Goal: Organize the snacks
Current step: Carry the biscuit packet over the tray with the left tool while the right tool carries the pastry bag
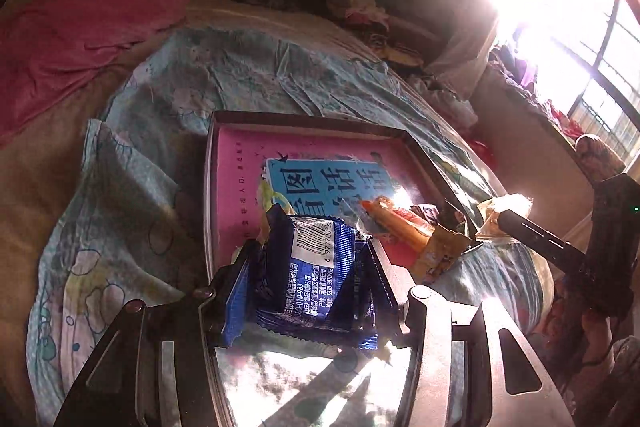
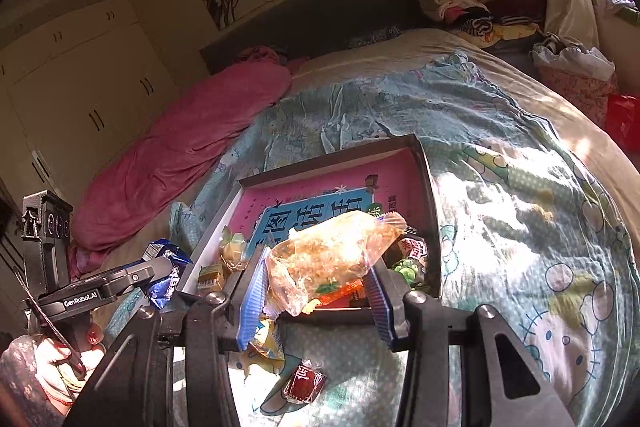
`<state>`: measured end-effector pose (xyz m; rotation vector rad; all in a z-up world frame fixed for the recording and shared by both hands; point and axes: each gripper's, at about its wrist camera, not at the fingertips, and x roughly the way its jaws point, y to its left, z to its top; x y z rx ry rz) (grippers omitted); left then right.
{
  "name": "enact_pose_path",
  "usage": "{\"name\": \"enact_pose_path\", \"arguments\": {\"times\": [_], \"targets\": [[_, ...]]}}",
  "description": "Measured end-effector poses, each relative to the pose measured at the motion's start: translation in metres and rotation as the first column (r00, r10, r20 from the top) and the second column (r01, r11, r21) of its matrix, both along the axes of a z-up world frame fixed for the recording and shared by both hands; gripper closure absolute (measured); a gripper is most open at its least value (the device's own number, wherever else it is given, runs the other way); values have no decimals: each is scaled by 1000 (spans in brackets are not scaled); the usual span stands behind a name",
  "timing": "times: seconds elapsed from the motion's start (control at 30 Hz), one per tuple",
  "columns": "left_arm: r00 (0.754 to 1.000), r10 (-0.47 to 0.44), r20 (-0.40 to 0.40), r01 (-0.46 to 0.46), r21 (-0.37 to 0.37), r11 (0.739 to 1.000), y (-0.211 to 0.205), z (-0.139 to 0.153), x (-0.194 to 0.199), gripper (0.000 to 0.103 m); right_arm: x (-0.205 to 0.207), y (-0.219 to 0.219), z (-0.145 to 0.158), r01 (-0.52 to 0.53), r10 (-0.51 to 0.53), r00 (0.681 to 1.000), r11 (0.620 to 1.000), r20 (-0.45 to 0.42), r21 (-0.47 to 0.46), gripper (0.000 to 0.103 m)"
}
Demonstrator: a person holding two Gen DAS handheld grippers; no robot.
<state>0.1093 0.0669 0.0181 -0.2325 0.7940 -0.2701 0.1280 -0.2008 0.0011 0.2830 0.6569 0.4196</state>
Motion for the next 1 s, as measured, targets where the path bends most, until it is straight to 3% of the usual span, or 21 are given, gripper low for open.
{"name": "enact_pose_path", "arguments": {"times": [0.5,1.0], "targets": [[999,42,16,-42,45,998,9,-10,27,49,17,1,-8,15,-15,1000,1000,-16,-17,56],[999,-32,26,27,171,985,-26,-25,33,48,36,5,-29,39,-43,998,997,-55,-63,56]]}}
